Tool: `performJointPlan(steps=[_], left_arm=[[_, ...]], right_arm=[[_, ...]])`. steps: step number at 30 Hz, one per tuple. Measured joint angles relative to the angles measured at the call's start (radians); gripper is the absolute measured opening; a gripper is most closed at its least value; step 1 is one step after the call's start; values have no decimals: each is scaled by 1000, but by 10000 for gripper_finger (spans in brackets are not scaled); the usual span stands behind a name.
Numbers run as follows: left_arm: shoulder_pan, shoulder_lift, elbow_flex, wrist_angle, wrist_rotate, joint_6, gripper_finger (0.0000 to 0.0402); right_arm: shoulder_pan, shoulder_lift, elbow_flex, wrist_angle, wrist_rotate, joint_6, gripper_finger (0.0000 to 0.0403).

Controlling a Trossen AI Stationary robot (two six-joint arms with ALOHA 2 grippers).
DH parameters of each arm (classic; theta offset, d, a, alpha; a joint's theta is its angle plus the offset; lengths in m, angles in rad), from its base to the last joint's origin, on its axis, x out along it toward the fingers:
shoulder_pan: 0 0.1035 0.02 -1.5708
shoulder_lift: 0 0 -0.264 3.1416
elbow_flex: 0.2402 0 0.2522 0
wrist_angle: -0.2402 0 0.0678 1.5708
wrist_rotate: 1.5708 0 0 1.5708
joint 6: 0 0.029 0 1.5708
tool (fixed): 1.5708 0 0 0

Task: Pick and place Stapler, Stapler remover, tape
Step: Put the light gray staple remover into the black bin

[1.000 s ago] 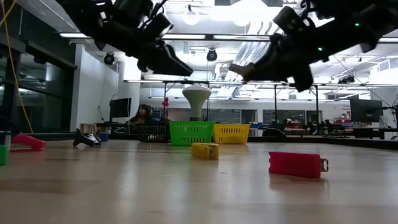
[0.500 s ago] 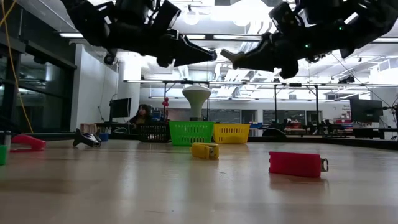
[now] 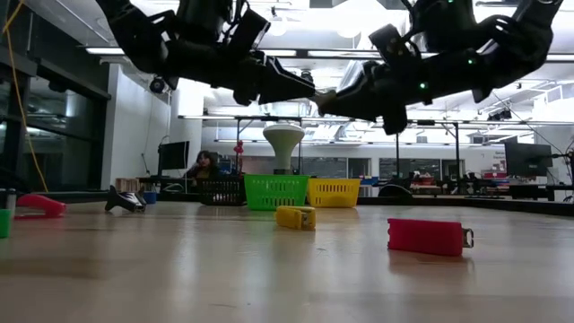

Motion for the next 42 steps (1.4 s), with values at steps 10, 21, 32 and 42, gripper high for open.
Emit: performJointPlan(steps=[10, 21, 32, 42], left_arm=[[0, 0, 0, -28, -1, 29, 236], [0, 0, 0, -53, -42, 45, 236], [0, 0, 0, -60, -49, 45, 183], [0, 0, 0, -60, -24, 45, 104]], right_arm=[[-14, 6, 29, -46, -12, 1, 84], [-14, 6, 29, -47, -18, 11, 84], [-14, 6, 31, -48, -23, 23, 84], [-14, 6, 31, -56, -22, 23, 84]])
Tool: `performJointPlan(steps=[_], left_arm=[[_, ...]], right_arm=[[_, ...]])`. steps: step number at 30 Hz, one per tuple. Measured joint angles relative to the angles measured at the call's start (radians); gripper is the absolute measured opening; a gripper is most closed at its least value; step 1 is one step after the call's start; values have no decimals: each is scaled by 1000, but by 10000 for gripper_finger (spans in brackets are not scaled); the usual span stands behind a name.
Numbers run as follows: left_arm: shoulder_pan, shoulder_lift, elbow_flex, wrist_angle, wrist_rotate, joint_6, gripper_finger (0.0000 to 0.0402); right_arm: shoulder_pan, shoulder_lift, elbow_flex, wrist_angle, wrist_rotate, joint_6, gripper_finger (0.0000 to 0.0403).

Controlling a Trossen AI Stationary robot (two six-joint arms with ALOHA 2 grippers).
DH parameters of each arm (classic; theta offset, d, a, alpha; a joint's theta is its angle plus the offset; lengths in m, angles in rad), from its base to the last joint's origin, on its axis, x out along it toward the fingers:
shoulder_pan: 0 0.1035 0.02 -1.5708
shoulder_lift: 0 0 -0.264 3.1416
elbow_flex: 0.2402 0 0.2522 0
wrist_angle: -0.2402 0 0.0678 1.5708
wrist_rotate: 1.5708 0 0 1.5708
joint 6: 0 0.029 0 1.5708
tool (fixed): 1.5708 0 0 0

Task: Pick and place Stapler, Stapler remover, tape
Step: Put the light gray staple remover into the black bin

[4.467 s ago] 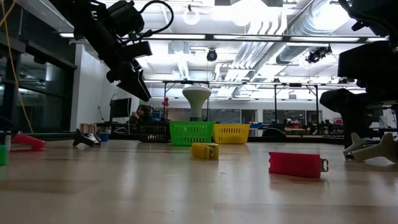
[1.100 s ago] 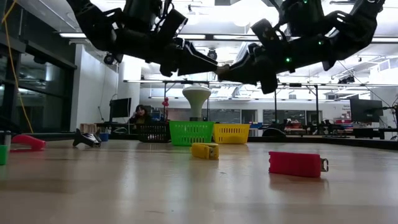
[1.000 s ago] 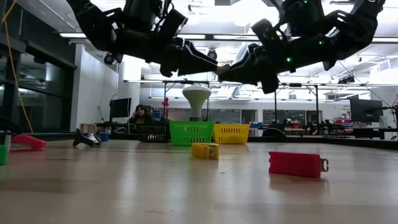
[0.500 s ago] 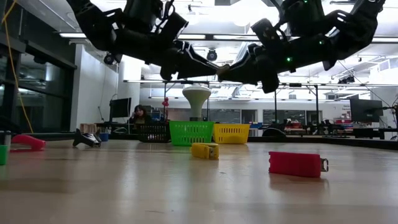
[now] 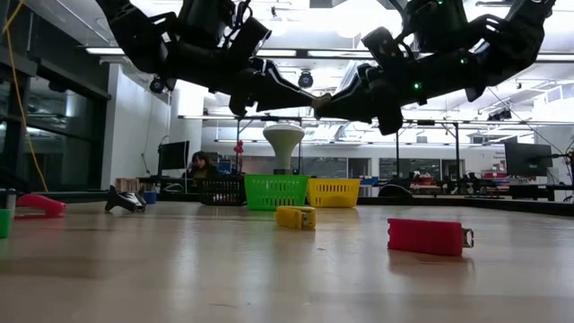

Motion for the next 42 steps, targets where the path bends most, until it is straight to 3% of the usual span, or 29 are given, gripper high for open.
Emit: performJointPlan(steps=[25, 35, 42], left_arm=[[0, 0, 0, 0, 23, 15, 99], [-1, -1, 0, -19, 18, 19, 99], [0, -2, 0, -55, -110, 19, 99]], right_arm=[[0, 0, 1, -7, 6, 0, 84], [0, 0, 2, -26, 17, 6, 158], [1, 0, 2, -71, 172, 91, 184]])
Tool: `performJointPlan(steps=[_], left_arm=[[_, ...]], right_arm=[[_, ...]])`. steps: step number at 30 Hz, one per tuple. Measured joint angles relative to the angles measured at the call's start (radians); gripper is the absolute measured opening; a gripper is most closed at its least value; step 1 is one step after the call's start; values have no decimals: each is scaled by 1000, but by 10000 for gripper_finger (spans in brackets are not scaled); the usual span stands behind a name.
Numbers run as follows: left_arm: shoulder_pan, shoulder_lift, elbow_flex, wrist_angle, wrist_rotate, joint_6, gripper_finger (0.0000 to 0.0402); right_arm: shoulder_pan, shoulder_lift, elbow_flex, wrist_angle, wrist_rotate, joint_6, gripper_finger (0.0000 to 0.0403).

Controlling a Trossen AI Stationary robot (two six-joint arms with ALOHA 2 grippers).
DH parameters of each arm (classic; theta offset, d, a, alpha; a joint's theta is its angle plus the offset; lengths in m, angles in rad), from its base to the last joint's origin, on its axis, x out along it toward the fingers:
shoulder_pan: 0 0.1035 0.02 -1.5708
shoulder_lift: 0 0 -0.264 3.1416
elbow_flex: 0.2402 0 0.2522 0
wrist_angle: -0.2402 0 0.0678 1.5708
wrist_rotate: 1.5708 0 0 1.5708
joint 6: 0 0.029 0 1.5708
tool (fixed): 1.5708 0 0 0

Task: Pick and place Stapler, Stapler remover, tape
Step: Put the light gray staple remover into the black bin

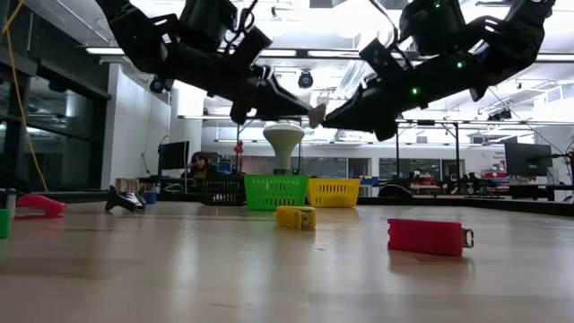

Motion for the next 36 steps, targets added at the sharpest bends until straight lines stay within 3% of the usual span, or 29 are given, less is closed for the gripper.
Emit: performJointPlan(steps=[11, 21, 26, 36], left_arm=[[1, 0, 0, -120, -417, -63, 99], [1, 0, 0, -127, -531, -108, 99], [4, -10, 0, -207, -633, -149, 99], [113, -87, 0, -443, -631, -224, 99]], right_arm=[[0, 0, -2, -166, 105, 118, 189], [0, 0, -2, -214, 122, 184, 190], [0, -3, -2, -265, 122, 228, 190], [0, -113, -2, -482, 120, 371, 190]])
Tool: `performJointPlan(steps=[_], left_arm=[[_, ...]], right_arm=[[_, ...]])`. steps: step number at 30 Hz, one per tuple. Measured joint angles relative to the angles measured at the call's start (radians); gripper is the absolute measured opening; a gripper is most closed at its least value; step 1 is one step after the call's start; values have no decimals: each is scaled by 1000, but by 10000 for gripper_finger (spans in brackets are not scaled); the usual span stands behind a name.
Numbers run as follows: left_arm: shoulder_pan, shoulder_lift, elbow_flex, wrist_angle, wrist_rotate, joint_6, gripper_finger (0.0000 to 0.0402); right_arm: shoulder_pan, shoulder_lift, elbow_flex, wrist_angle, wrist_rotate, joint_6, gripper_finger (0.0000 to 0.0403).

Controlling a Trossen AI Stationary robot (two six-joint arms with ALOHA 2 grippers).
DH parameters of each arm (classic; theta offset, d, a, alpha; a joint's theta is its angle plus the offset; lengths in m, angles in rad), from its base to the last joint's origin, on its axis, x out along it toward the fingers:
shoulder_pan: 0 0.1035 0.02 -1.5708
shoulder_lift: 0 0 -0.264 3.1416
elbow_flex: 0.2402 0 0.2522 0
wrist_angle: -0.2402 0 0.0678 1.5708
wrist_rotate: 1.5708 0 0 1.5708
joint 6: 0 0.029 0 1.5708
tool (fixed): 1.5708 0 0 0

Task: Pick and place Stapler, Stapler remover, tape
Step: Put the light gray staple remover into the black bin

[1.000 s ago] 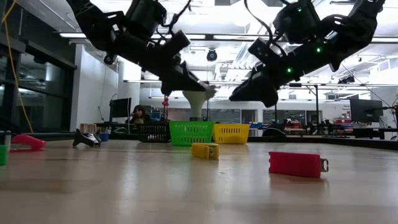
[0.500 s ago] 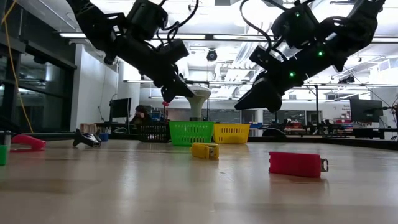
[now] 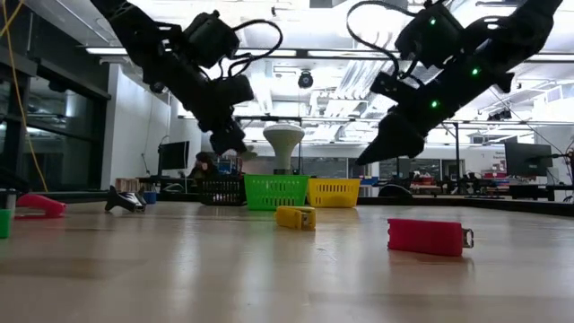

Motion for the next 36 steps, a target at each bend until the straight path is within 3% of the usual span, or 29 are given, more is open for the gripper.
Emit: performJointPlan(steps=[9, 21, 27, 36], left_arm=[[168, -29, 0, -90, 132, 85, 99], [438, -27, 0, -87, 626, 150, 99], [504, -26, 0, -85, 823, 182, 99], [504, 44, 0, -15, 856, 207, 99]], right_arm=[[0, -195, 0, -157, 3, 16, 190], [-1, -263, 0, -182, 46, -41, 190], [-1, -263, 0, -181, 45, -51, 190], [-1, -263, 0, -181, 42, -48, 190]])
